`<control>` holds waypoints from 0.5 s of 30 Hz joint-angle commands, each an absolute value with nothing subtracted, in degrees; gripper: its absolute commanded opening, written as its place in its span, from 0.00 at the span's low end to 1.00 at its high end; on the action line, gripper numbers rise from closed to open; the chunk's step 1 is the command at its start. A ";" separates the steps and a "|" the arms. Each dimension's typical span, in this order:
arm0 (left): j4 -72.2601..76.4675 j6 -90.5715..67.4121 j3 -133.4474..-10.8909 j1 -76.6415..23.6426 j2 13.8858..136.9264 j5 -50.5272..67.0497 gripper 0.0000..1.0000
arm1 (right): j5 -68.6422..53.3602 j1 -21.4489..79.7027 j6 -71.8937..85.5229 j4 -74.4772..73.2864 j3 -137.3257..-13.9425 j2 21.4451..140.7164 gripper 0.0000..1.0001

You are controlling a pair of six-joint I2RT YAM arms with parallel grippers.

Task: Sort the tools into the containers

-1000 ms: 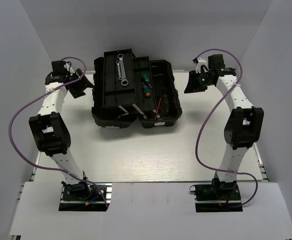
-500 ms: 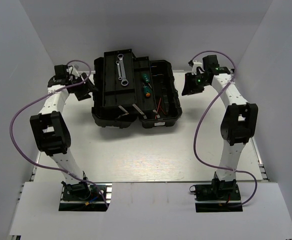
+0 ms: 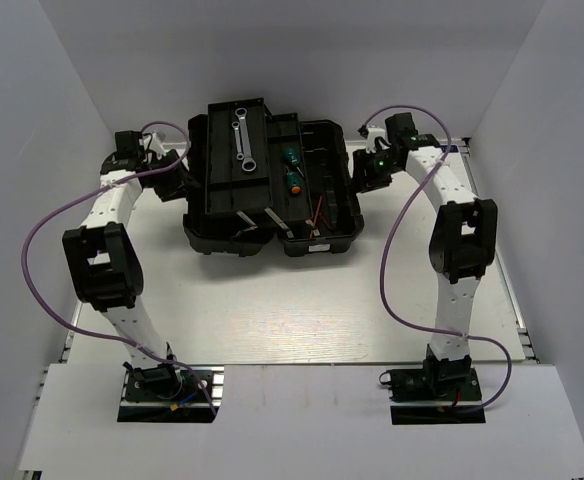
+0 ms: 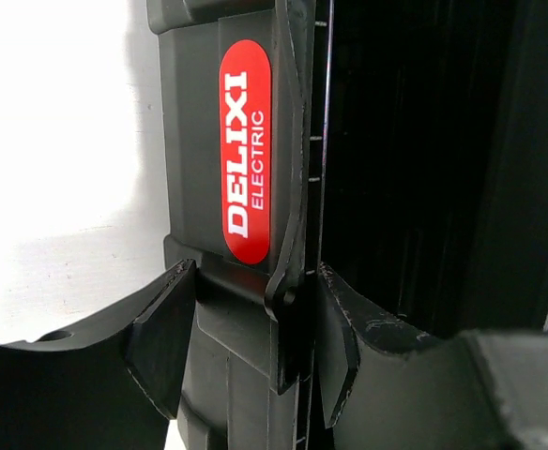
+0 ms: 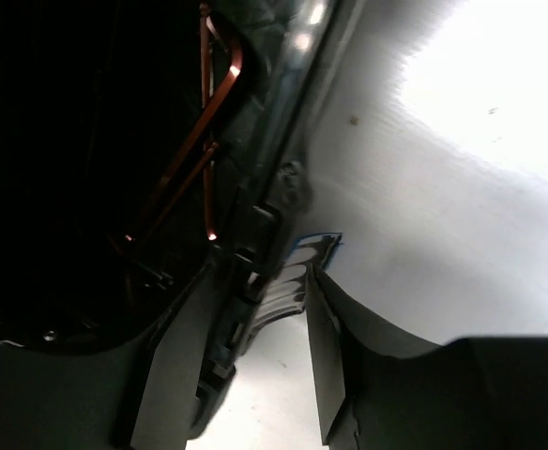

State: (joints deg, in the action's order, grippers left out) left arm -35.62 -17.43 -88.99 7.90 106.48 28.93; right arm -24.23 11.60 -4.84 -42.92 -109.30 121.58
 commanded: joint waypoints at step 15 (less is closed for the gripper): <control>-37.62 -18.63 -100.36 2.29 106.70 29.97 0.00 | -23.72 15.38 -6.23 -46.05 -106.08 122.61 0.11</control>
State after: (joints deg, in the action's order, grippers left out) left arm -41.23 -16.12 -94.98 5.67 108.36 23.55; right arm -20.21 14.37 -3.95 -42.39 -107.87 121.86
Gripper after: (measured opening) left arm 0.571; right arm 0.459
